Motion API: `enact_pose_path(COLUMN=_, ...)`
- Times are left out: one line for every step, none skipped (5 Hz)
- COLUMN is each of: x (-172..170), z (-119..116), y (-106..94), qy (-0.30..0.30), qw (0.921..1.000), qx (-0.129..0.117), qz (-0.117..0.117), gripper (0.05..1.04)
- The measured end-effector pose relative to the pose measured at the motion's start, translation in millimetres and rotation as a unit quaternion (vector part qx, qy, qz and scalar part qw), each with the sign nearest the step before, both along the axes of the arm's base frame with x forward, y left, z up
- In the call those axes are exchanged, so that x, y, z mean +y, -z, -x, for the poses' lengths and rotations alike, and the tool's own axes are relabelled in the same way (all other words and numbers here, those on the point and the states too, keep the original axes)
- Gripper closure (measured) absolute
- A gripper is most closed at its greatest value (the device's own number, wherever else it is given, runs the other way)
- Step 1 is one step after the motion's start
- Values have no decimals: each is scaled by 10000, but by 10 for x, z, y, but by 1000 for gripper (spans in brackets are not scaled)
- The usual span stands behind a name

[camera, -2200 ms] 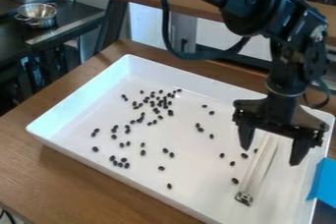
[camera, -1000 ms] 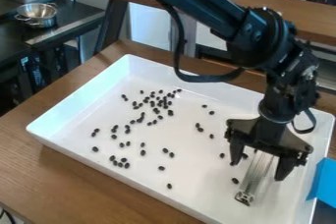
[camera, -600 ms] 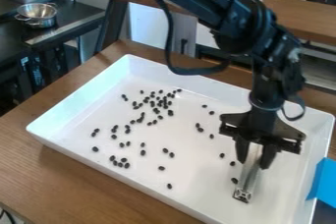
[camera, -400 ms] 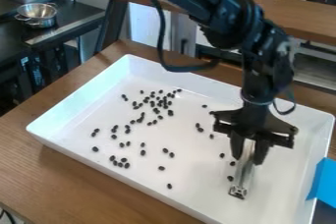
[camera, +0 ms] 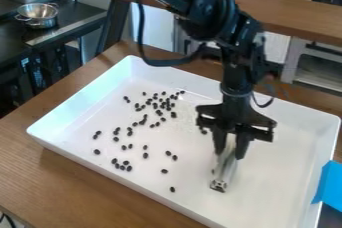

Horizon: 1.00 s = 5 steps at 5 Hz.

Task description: Sweep into pile

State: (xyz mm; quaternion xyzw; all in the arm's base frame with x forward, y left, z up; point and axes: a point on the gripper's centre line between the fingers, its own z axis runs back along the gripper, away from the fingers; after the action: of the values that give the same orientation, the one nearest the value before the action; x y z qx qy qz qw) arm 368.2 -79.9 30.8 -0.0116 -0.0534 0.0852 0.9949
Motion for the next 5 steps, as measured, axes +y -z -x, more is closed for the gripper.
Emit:
enact_pose_path(x=270, z=89, y=1, qy=85, qw=9996, qx=241, qz=-113, gripper=745)
enact_pose_path(x=595, z=187, y=-10, qy=96, qw=9988, qx=416, qz=-221, gripper=745)
enact_pose_path(x=902, z=260, y=1, qy=98, qw=9989, qx=367, qz=-272, gripper=745)
enact_pose_path(x=1193, z=274, y=17, qy=105, qw=9993, qx=43, qz=-365, gripper=745)
enact_pose_path(x=1489, z=296, y=10, qy=-89, qw=9991, qx=-234, qz=-344, gripper=745)
